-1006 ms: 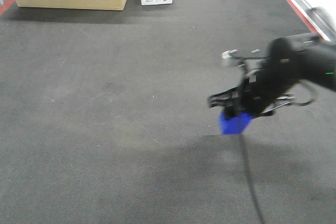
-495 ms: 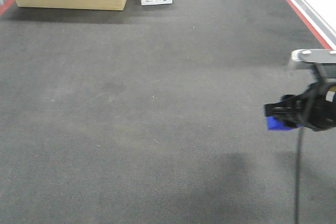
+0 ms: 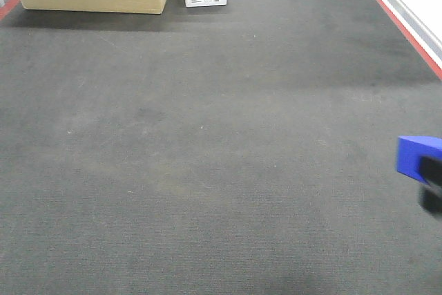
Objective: Pour parts from conveyor to right shelf
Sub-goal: 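Lift the blue block with the right gripper and retract it, then turn the base away from the conveyor holding the block in the right gripper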
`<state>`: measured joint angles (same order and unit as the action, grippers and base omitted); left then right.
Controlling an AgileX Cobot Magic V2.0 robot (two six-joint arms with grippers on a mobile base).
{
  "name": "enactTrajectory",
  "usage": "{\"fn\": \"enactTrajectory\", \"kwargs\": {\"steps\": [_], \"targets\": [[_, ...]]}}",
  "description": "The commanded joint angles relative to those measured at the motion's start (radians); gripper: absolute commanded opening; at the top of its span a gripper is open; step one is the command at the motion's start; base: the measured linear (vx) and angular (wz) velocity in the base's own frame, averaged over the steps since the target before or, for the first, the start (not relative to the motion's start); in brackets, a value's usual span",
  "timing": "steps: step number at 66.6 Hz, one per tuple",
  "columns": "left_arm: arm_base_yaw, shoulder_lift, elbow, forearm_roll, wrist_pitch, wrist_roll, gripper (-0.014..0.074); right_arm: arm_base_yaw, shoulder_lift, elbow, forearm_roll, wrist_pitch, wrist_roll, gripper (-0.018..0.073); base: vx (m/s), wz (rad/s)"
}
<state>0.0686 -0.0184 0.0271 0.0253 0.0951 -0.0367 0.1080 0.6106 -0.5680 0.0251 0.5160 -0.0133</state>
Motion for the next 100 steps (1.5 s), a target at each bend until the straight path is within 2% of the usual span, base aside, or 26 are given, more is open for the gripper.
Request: {"fn": "enactTrajectory", "kwargs": {"steps": [1,10,33,100], "targets": [[0.002,-0.006,-0.020,-0.006,-0.072,-0.007,-0.0006,-0.004,-0.125,0.030,-0.008,-0.105,-0.033,-0.0005,0.00,0.00],[0.002,-0.006,-0.020,-0.006,-0.072,-0.007,-0.0006,-0.004,-0.289,0.100,-0.001,-0.098,-0.024,-0.0005,0.00,0.00],[0.002,-0.006,-0.020,-0.006,-0.072,-0.007,-0.0006,-0.004,-0.593,0.140,-0.001,0.069,0.000,-0.0005,0.00,0.00],[0.002,-0.006,-0.020,-0.006,-0.072,-0.007,-0.0006,-0.004,-0.603,0.140,0.004,0.081,0.000,-0.0005,0.00,0.00]]}}
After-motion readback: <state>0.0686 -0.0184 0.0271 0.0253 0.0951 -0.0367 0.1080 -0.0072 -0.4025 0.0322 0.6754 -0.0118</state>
